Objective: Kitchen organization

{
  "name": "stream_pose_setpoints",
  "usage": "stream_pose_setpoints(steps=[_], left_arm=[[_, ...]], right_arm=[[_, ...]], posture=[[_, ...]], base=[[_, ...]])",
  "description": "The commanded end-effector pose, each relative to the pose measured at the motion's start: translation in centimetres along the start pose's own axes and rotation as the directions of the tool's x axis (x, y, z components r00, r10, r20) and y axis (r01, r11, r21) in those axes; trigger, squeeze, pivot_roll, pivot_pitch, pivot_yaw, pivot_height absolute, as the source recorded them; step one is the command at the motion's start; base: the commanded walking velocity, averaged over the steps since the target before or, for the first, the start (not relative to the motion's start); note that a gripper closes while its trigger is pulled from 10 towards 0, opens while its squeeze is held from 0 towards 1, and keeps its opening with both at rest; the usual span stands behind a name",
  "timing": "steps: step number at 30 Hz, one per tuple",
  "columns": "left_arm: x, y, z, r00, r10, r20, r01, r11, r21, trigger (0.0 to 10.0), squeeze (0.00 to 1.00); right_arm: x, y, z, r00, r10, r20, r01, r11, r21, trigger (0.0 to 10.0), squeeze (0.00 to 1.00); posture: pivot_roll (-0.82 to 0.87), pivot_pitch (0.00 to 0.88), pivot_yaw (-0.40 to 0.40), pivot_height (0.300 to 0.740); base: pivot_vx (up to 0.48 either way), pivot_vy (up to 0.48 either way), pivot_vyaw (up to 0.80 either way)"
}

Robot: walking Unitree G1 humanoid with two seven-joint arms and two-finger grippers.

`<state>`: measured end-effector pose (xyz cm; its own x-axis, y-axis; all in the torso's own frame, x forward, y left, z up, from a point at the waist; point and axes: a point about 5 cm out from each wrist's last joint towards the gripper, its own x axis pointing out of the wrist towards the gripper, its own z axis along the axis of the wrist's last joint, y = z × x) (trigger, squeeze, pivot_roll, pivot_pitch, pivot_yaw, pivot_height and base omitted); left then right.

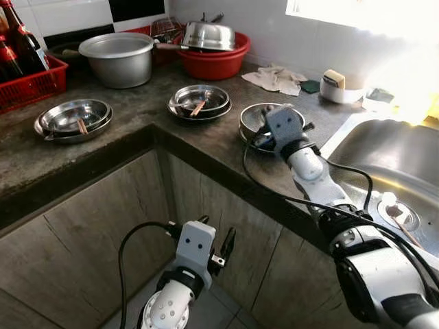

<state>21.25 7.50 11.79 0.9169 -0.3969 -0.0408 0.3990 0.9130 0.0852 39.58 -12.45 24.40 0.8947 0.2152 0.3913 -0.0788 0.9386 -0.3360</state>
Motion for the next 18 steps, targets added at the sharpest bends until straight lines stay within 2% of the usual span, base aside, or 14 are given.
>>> stream_pose_setpoints(steps=[1,5,10,12,13,14,15,16,17,18], left_arm=[[0.2,-0.1,-0.2,1.0,-0.004,-0.012,0.004,1.0,-0.005,10.0,0.0],[0.3,0.0,-0.3,1.0,-0.002,-0.013,0.002,1.0,-0.009,10.0,0.0],[0.4,0.1,-0.4,1.0,0.006,-0.016,-0.007,1.0,-0.018,10.0,0.0],[0.4,0.1,-0.4,1.0,0.006,-0.016,-0.007,1.0,-0.018,10.0,0.0],[0.4,0.2,-0.5,1.0,0.015,-0.018,-0.015,0.999,-0.03,10.0,0.0],[0.5,0.3,-0.5,1.0,0.017,-0.017,-0.018,0.999,-0.033,10.0,0.0],[0.5,0.3,-0.5,1.0,0.017,-0.017,-0.018,0.999,-0.033,10.0,0.0],[0.5,0.4,-0.4,1.0,0.018,-0.01,-0.019,0.999,-0.042,10.0,0.0],[0.5,0.5,-0.4,1.0,0.019,-0.007,-0.019,0.999,-0.046,10.0,0.0],[0.5,0.5,-0.4,1.0,0.019,-0.007,-0.019,0.999,-0.046,10.0,0.0]], right_arm=[[0.0,-0.5,0.9,0.998,-0.046,0.039,0.044,0.998,0.051,0.0,0.0],[-0.9,-0.7,3.0,0.985,-0.104,0.138,0.083,0.985,0.148,0.0,0.0],[-2.7,-1.5,4.9,0.962,-0.182,0.204,0.156,0.978,0.137,0.0,0.0],[-2.7,-1.5,4.9,0.962,-0.182,0.204,0.156,0.978,0.137,0.0,0.0],[-4.7,-1.9,5.4,0.95,-0.241,0.198,0.221,0.968,0.119,0.0,0.0],[-5.6,-2.1,5.6,0.946,-0.261,0.191,0.244,0.964,0.106,0.0,0.0],[-5.6,-2.1,5.6,0.946,-0.261,0.191,0.244,0.964,0.106,0.0,0.0],[-7.9,-2.2,5.0,0.946,-0.295,0.138,0.284,0.955,0.089,0.0,0.0],[-8.6,-2.2,4.8,0.945,-0.304,0.119,0.295,0.952,0.084,0.0,0.0],[-8.6,-2.2,4.8,0.945,-0.304,0.119,0.295,0.952,0.084,0.0,0.0]], posture=[[0.17,0.039,-0.057,0.74],[0.16,0.032,-0.054,0.74],[0.16,0.02,-0.051,0.74],[0.16,0.02,-0.051,0.74],[0.15,0.013,-0.047,0.74],[0.15,0.01,-0.046,0.74],[0.15,0.01,-0.046,0.74],[0.14,0.004,-0.041,0.74],[0.14,0.003,-0.036,0.74],[0.14,0.003,-0.036,0.74]], base=[[0.0,0.0,0.0],[0.0,0.0,0.0],[0.0,0.0,0.0],[0.0,0.0,0.0],[0.0,0.0,0.0],[0.0,0.0,0.0],[0.0,0.0,0.0],[0.0,0.0,0.0],[0.0,0.0,0.0],[0.0,0.0,0.0]])
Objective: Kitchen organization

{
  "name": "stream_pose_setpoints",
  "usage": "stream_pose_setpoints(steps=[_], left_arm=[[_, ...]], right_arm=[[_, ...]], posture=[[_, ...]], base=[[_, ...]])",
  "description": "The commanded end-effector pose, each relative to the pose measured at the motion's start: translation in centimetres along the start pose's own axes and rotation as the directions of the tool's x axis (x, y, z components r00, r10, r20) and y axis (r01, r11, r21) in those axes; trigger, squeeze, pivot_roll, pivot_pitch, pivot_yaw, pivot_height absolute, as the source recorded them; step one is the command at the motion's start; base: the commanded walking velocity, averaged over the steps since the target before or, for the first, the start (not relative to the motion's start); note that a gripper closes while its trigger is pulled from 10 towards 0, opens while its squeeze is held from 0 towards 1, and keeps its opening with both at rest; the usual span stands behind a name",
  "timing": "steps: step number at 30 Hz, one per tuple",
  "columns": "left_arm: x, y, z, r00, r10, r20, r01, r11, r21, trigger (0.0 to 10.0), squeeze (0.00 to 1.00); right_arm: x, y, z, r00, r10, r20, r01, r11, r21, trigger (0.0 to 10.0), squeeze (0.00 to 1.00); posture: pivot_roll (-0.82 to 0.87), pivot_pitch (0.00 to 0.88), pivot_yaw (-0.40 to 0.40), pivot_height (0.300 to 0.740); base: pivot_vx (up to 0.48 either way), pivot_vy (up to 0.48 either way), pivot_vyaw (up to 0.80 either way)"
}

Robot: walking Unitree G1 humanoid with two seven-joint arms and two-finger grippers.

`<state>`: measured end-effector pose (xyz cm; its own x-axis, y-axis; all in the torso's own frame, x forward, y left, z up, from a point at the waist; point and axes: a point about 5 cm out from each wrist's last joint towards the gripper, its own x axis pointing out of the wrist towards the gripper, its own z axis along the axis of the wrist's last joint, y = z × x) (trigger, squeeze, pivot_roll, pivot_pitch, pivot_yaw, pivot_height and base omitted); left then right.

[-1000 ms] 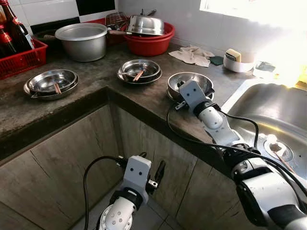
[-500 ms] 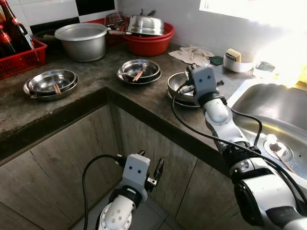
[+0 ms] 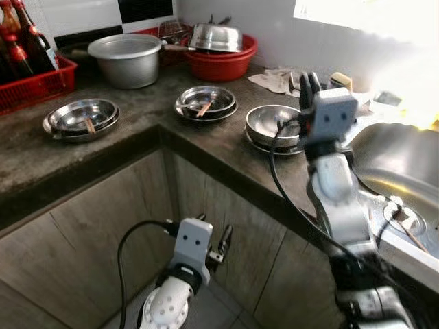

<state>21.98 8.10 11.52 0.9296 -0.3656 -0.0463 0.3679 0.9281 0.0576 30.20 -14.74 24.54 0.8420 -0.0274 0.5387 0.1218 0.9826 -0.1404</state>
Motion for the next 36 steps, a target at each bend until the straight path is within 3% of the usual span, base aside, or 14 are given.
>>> stream_pose_setpoints(steps=[1,9,20,23,25,27,28,29,30,31,36], left_arm=[[0.1,-0.2,-0.1,1.0,-0.014,0.007,0.014,1.0,-0.024,10.0,0.0],[0.8,0.7,0.0,1.0,-0.022,0.016,0.022,1.0,-0.005,10.0,0.0],[1.2,0.4,-0.3,0.997,-0.071,0.012,0.07,0.996,0.051,10.0,0.0],[1.2,0.4,-0.4,0.998,-0.068,0.01,0.067,0.997,0.036,10.0,0.0],[1.2,0.6,-0.7,0.999,-0.033,-0.014,0.033,0.999,0.001,10.0,0.0],[1.2,0.7,-0.7,1.0,-0.027,-0.011,0.027,1.0,0.009,10.0,0.0],[1.2,0.8,-0.7,1.0,-0.021,-0.011,0.021,1.0,0.006,10.0,0.0],[1.2,0.9,-0.7,1.0,-0.017,-0.011,0.017,1.0,0.005,10.0,0.0],[1.2,0.9,-0.7,1.0,-0.015,-0.011,0.015,1.0,0.002,10.0,0.0],[1.2,0.9,-0.7,1.0,-0.014,-0.01,0.014,1.0,0.002,10.0,0.0],[1.1,0.9,-0.6,1.0,-0.009,-0.008,0.009,1.0,0.0,10.0,0.0]], right_arm=[[-0.8,-0.9,0.8,0.999,-0.047,0.003,0.047,0.999,-0.017,0.0,0.0],[-4.5,-1.9,0.1,0.982,-0.122,-0.147,0.116,0.992,-0.048,0.0,0.0],[-4.6,-1.0,-0.2,0.972,-0.089,-0.219,0.086,0.996,-0.024,0.0,0.0],[-4.5,-0.6,-0.7,0.965,-0.072,-0.252,0.07,0.997,-0.017,0.0,0.0],[-4.5,0.2,-1.7,0.945,-0.037,-0.324,0.039,0.999,0.0,0.0,0.0],[-4.3,0.4,-1.6,0.949,-0.028,-0.314,0.033,0.999,0.008,0.0,0.0],[-4.1,0.7,-1.8,0.945,0.007,-0.328,-0.005,1.0,0.007,1.2,0.0],[-3.9,1.0,-1.9,0.94,0.033,-0.34,-0.033,0.999,0.005,1.2,0.0],[-3.7,1.2,-2.1,0.935,0.047,-0.352,-0.044,0.999,0.017,10.0,0.0],[-3.2,1.6,-2.3,0.925,0.097,-0.367,-0.082,0.995,0.057,10.0,0.0],[-0.9,1.8,-2.6,0.916,0.162,-0.368,-0.137,0.986,0.092,10.0,0.0]], posture=[[0.13,0.0,-0.032,0.74],[0.1,0.0,-0.006,0.74],[0.1,0.0,0.001,0.74],[0.1,0.0,0.0,0.74],[0.1,0.0,-0.005,0.74],[0.1,0.0,-0.004,0.74],[0.11,0.0,-0.009,0.74],[0.11,0.0,-0.011,0.74],[0.11,0.0,-0.012,0.74],[0.11,0.0,-0.013,0.74],[0.11,0.0,-0.013,0.74]], base=[[0.0,0.0,0.0],[0.0,0.0,-0.5],[0.0,-0.38,-0.8],[0.0,-0.428,-0.8],[0.0,0.0,-0.79],[0.0,0.0,0.0],[0.0,0.0,0.0],[0.0,0.0,0.0],[0.0,0.0,0.0],[0.0,0.0,0.0],[0.0,0.0,0.0]])
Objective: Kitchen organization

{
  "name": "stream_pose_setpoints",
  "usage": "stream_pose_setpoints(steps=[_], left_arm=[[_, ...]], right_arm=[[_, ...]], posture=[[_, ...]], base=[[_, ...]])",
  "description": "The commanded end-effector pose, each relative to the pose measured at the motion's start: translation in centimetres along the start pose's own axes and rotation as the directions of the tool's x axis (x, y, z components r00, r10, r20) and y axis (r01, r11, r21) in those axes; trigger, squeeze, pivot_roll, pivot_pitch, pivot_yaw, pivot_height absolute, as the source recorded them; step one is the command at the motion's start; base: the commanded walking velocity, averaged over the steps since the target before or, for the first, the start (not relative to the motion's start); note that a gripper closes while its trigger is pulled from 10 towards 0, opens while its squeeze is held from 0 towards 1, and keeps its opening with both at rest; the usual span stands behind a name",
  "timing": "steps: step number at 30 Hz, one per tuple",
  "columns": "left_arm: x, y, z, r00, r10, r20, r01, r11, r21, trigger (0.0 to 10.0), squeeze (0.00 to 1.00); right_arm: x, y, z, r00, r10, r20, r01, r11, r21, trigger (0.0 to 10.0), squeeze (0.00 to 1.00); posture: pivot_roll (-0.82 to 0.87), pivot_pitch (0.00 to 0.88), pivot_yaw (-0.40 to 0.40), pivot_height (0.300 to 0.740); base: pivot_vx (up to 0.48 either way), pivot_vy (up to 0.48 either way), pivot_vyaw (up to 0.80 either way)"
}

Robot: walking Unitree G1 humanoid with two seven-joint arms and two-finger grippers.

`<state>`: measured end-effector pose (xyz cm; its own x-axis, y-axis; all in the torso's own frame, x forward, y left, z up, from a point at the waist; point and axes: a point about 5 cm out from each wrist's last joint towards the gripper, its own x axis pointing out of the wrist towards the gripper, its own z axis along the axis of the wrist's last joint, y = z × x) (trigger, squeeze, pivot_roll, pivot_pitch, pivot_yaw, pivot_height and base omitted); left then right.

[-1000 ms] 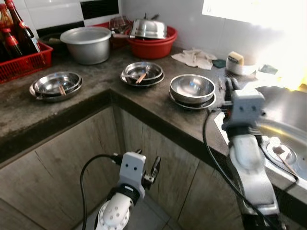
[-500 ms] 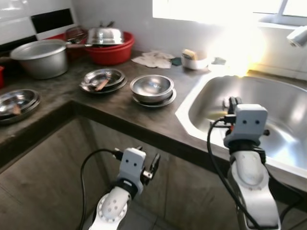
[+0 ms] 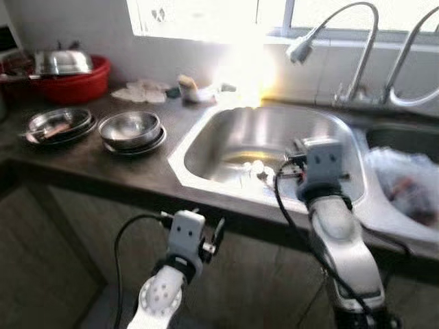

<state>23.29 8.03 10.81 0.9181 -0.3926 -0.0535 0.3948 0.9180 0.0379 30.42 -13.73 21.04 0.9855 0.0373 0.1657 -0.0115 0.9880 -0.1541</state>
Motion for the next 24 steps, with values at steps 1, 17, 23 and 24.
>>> stream_pose_setpoints(steps=[1,17,23,24], left_arm=[[-0.2,0.5,0.1,1.0,0.019,-0.001,-0.019,1.0,0.019,10.0,0.0],[-1.9,-0.5,1.1,1.0,0.018,-0.002,-0.018,1.0,0.019,10.0,0.0],[-2.6,-0.7,1.3,1.0,0.013,-0.006,-0.013,1.0,0.017,10.0,0.0],[-2.6,-0.7,1.3,1.0,0.013,-0.009,-0.013,1.0,0.016,10.0,0.0]], right_arm=[[1.6,0.0,0.9,0.999,0.039,0.015,-0.04,0.999,0.012,10.0,0.0],[8.4,-0.6,-2.3,0.953,0.143,-0.267,-0.162,0.985,-0.051,10.0,0.0],[8.1,-1.2,-5.1,0.91,0.108,-0.4,-0.186,0.969,-0.162,10.0,0.0],[8.1,-1.4,-5.5,0.904,0.1,-0.415,-0.189,0.966,-0.179,10.0,0.0]], posture=[[0.11,0.0,-0.015,0.74],[0.15,0.1,-0.044,0.74],[0.16,0.128,-0.051,0.74],[0.16,0.133,-0.052,0.74]], base=[[0.0,0.0,0.0],[0.0,0.0,0.0],[0.0,0.0,0.0],[0.0,0.0,0.0]])
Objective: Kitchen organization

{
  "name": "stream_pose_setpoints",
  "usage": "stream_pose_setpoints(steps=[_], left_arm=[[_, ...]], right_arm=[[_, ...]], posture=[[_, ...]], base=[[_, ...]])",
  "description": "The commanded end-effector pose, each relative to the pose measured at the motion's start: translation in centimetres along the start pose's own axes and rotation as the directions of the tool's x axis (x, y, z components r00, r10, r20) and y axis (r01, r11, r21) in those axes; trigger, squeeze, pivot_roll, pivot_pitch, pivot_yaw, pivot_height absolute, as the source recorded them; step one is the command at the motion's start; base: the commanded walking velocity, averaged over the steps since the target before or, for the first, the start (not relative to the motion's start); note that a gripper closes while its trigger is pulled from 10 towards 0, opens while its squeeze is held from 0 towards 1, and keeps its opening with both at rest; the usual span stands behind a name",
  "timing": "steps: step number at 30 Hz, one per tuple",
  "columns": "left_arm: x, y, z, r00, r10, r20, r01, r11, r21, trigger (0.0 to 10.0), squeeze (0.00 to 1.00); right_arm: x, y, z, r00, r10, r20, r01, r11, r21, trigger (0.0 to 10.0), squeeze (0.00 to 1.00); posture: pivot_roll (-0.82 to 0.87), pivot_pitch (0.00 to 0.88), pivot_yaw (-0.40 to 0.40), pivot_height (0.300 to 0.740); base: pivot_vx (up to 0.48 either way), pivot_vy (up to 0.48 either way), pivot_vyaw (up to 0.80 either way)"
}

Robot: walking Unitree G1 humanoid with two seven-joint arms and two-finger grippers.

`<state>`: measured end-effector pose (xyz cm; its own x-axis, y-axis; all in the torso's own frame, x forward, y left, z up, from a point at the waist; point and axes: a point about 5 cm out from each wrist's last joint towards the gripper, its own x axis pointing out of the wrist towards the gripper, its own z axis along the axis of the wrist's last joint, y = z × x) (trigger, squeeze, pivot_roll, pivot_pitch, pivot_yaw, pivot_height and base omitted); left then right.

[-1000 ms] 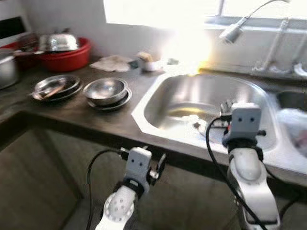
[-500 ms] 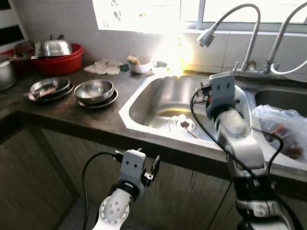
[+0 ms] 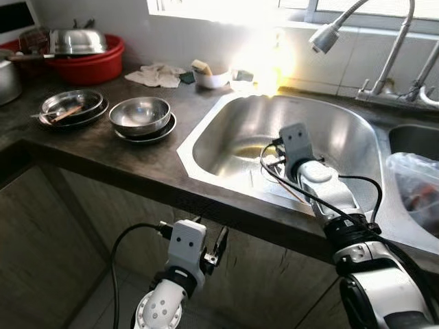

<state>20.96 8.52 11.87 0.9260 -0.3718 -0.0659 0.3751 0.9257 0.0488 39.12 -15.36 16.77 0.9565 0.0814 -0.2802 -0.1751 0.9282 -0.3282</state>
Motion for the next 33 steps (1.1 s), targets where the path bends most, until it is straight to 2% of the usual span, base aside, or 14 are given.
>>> stream_pose_setpoints(steps=[1,2,3,4,5,10,16,17,21,22,23,26,29,33], left_arm=[[-0.3,-0.3,0.4,1.0,-0.008,0.002,0.008,1.0,0.005,10.0,0.0],[-0.3,-0.3,0.5,1.0,-0.008,-0.001,0.008,1.0,0.004,10.0,0.0],[-0.3,-0.4,0.5,1.0,-0.008,-0.001,0.008,1.0,0.002,10.0,0.0],[-0.4,-0.4,0.4,1.0,-0.008,-0.002,0.008,1.0,0.001,10.0,0.0],[-0.3,-0.4,0.4,1.0,-0.008,-0.004,0.008,1.0,0.0,10.0,0.0],[-0.2,-0.4,0.4,1.0,-0.005,-0.008,0.005,1.0,-0.001,10.0,0.0],[0.2,-0.4,0.3,1.0,-0.003,-0.007,0.003,1.0,0.003,10.0,0.0],[0.3,-0.3,0.3,1.0,0.002,-0.008,-0.002,1.0,0.006,10.0,0.0],[0.7,0.0,0.2,1.0,0.009,-0.005,-0.009,1.0,0.008,10.0,0.0],[0.7,0.0,0.2,1.0,0.009,-0.005,-0.009,1.0,0.008,10.0,0.0],[0.9,0.2,0.1,1.0,0.011,-0.008,-0.011,1.0,0.009,10.0,0.0],[0.9,0.4,0.0,1.0,0.013,-0.012,-0.013,1.0,0.007,10.0,0.0],[0.8,0.5,-0.2,1.0,0.009,-0.014,-0.009,1.0,0.004,10.0,0.0],[1.0,0.5,-0.5,1.0,-0.003,-0.02,0.003,1.0,-0.001,10.0,0.0]], right_arm=[[0.2,-0.5,0.0,1.0,-0.017,-0.005,0.017,0.999,-0.036,10.0,0.0],[0.3,-0.8,-0.6,0.999,-0.03,-0.034,0.029,0.999,-0.043,10.0,0.0],[0.3,-0.9,-0.7,0.999,-0.037,-0.033,0.036,0.999,-0.034,10.0,0.19],[0.2,-1.0,-0.7,0.999,-0.043,-0.029,0.043,0.999,-0.03,10.0,0.91],[0.2,-1.1,-0.7,0.999,-0.044,-0.024,0.043,0.999,-0.033,10.0,1.0],[0.0,-1.2,0.4,0.995,-0.059,0.078,0.058,0.998,0.014,10.0,1.0],[-1.8,-1.7,2.9,0.94,-0.152,0.306,0.126,0.987,0.101,10.0,1.0],[-3.0,-1.5,3.5,0.915,-0.156,0.372,0.111,0.984,0.14,10.0,0.0],[-6.1,-0.7,3.5,0.871,-0.15,0.468,0.05,0.974,0.219,10.0,0.0],[-6.1,-0.7,3.5,0.871,-0.15,0.468,0.05,0.974,0.219,10.0,0.0],[-7.6,-0.1,3.0,0.862,-0.151,0.484,0.02,0.964,0.264,10.0,0.0],[-9.3,0.8,2.2,0.854,-0.128,0.504,-0.032,0.954,0.297,10.0,0.0],[-11.9,2.7,0.1,0.872,-0.081,0.483,-0.068,0.957,0.282,10.0,0.0],[-13.3,4.1,-2.6,0.908,-0.062,0.414,-0.054,0.964,0.261,10.0,0.0]], posture=[[0.16,0.133,-0.052,0.74],[0.16,0.135,-0.052,0.74],[0.16,0.136,-0.054,0.74],[0.16,0.137,-0.055,0.74],[0.16,0.135,-0.055,0.74],[0.16,0.126,-0.055,0.74],[0.16,0.103,-0.06,0.74],[0.15,0.093,-0.058,0.74],[0.14,0.064,-0.053,0.74],[0.14,0.064,-0.053,0.74],[0.14,0.052,-0.045,0.74],[0.13,0.041,-0.041,0.74],[0.12,0.024,-0.026,0.74],[0.11,0.008,-0.017,0.74]], base=[[0.0,0.0,0.0],[0.0,0.0,0.0],[0.0,0.0,0.0],[0.0,0.0,0.0],[0.0,0.0,0.0],[0.0,0.0,0.0],[0.0,0.0,0.0],[0.0,0.0,0.0],[0.0,0.0,0.0],[0.0,0.0,0.0],[0.0,0.0,0.0],[0.0,0.0,0.0],[0.0,0.0,0.0],[0.0,0.0,0.0]])
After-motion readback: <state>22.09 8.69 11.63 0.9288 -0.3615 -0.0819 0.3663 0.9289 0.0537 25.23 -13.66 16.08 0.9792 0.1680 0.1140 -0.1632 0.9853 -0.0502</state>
